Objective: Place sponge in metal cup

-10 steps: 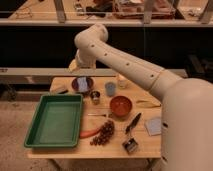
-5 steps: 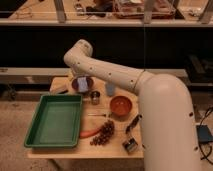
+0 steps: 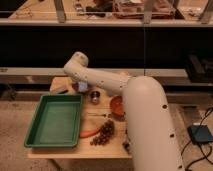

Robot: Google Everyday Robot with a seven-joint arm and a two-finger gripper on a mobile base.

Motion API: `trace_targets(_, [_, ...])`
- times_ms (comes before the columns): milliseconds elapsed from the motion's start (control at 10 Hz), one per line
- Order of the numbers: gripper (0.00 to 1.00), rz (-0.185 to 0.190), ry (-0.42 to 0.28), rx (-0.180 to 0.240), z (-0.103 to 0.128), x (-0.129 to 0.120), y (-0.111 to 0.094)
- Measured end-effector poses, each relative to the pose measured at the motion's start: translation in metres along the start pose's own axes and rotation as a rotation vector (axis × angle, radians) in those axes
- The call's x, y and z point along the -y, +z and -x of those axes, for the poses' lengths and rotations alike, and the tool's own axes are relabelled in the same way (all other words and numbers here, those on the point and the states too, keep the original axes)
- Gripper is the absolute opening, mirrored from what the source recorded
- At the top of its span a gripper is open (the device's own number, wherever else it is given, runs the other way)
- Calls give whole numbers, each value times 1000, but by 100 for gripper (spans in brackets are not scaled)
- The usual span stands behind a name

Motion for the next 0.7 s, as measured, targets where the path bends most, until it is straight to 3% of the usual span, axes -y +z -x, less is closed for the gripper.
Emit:
trace_targets(400, [75, -31, 49, 53, 2, -7, 43])
trace_targets(700, [75, -24, 81, 82, 5, -15, 65])
